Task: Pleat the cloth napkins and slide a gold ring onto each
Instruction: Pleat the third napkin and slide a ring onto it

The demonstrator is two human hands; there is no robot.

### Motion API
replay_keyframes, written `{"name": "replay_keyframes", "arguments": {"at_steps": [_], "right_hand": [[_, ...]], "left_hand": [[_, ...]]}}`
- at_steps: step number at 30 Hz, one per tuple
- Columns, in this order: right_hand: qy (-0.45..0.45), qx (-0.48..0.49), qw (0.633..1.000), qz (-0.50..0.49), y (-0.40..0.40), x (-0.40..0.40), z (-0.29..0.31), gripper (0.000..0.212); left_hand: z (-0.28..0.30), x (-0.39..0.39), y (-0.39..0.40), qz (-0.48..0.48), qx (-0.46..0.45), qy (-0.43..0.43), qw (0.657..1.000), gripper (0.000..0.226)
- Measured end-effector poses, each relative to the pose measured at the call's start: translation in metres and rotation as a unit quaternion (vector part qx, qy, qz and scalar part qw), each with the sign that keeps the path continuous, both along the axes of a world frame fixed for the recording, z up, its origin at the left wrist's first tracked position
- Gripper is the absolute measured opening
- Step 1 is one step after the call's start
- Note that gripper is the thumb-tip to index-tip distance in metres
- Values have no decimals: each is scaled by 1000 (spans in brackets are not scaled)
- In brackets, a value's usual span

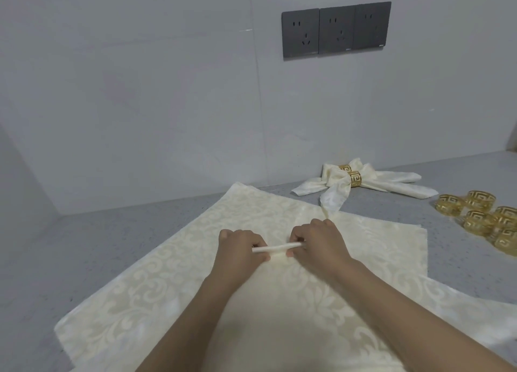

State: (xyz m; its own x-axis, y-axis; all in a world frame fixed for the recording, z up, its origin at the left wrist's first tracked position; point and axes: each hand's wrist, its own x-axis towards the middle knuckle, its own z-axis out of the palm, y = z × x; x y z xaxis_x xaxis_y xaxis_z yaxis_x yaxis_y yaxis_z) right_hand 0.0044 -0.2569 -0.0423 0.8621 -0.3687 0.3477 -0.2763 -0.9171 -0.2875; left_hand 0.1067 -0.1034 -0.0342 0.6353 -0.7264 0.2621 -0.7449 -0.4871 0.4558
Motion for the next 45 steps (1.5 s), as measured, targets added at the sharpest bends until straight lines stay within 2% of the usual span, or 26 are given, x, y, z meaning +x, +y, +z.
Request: {"name": "replay_keyframes", "arguments": {"at_steps": [8, 13, 16, 20, 23, 25, 28, 32, 35, 37, 39, 41, 45], "right_hand": [[23, 25, 999, 7, 8, -21, -1, 11], [17, 40, 999, 7, 12, -35, -6, 14], [-19, 68, 997, 11, 15, -43, -11, 17], [-34, 97, 995, 3, 13, -50, -12, 25], [-30, 93, 995, 7, 11, -47, -14, 27], [-21, 90, 996, 2, 11, -44, -15, 30], [-3, 65, 998, -12, 13, -41, -13, 38], [32, 21, 999, -22, 12, -38, -12, 19], [62, 27, 997, -31, 10, -35, -12, 49], [72, 13, 997, -39, 11, -35, -10, 58], [68, 1, 997, -46, 13, -34, -9, 53], [48, -8, 998, -47, 16, -35, -8, 39], [2, -8, 1000, -27, 21, -41, -7, 17]], "left_hand": [[4, -18, 16, 1, 32, 29, 999, 12], [2, -29, 24, 19, 18, 59, 998, 16], [-5, -35, 29, 17, -24, 72, 997, 10], [-15, -35, 32, 37, -103, 103, 989, 24], [-23, -31, 30, 36, -125, 101, 986, 22], [-24, -29, 28, 37, -111, 70, 991, 21], [-19, -26, 27, 30, -42, 18, 998, 24], [-21, -22, 29, 16, -16, 16, 1000, 19], [-22, -21, 31, 24, -26, 49, 998, 27], [-18, -23, 30, 31, -15, 41, 999, 36], [-14, -26, 29, 42, 4, 9, 999, 42], [-11, -28, 29, 51, 23, -38, 998, 39], [-9, -33, 32, 52, 11, -92, 994, 9]]}}
